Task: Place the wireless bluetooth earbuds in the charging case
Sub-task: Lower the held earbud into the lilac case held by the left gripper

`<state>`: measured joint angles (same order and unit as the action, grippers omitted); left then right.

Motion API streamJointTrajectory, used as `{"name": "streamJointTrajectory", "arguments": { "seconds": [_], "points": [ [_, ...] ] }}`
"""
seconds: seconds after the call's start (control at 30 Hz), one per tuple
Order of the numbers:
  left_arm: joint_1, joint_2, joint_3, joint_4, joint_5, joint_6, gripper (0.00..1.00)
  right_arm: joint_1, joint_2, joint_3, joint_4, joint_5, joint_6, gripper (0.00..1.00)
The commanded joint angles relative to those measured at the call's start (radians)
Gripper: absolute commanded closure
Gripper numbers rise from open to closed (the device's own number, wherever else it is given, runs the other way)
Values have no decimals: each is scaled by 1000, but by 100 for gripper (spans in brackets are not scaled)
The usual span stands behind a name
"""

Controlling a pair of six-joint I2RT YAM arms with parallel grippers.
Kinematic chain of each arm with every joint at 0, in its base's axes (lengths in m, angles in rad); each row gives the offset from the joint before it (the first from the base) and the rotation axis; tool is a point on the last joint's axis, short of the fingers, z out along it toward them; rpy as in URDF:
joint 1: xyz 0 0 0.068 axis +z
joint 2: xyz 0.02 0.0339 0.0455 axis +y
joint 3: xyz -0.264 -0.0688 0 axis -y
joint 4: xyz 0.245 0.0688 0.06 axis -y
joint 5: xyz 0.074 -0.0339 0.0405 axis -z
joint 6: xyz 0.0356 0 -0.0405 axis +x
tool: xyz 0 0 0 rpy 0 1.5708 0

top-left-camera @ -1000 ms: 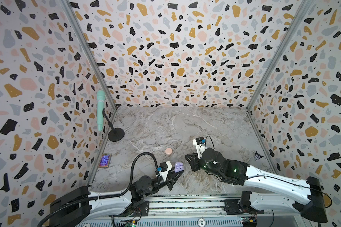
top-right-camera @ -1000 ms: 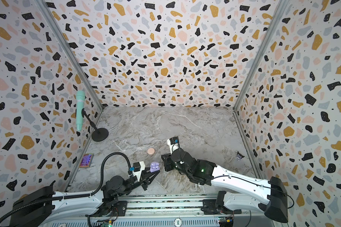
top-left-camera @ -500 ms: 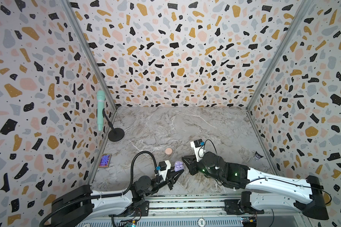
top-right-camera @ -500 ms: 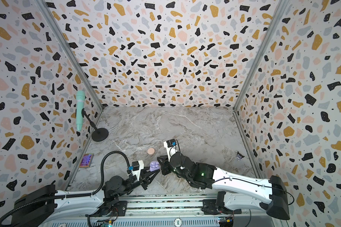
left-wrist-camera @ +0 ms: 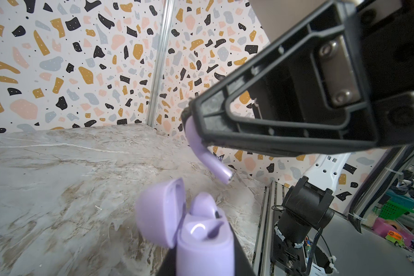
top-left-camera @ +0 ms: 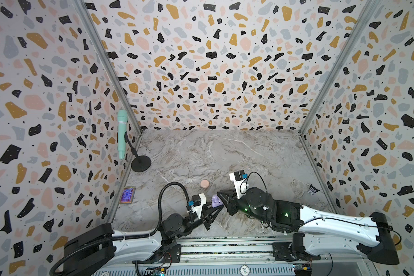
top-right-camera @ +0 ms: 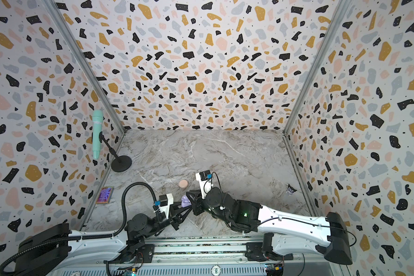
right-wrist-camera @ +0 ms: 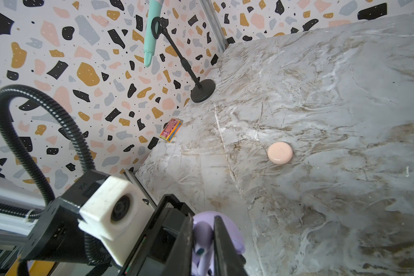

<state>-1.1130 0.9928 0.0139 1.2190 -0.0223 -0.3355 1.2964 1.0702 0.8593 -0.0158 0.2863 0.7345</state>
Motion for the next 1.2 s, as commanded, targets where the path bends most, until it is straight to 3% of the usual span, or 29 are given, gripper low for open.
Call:
{"name": "streamJointTrajectory", "arguments": {
  "seconds": [0.0,1.17],
  "points": [
    [-3,0,33,96,10,-15,100,9,0,-1,36,24,-6,82],
    [-3,7,31,161,12,-54,100,41,-18,-43,127,68,9,84]
  ]
}}
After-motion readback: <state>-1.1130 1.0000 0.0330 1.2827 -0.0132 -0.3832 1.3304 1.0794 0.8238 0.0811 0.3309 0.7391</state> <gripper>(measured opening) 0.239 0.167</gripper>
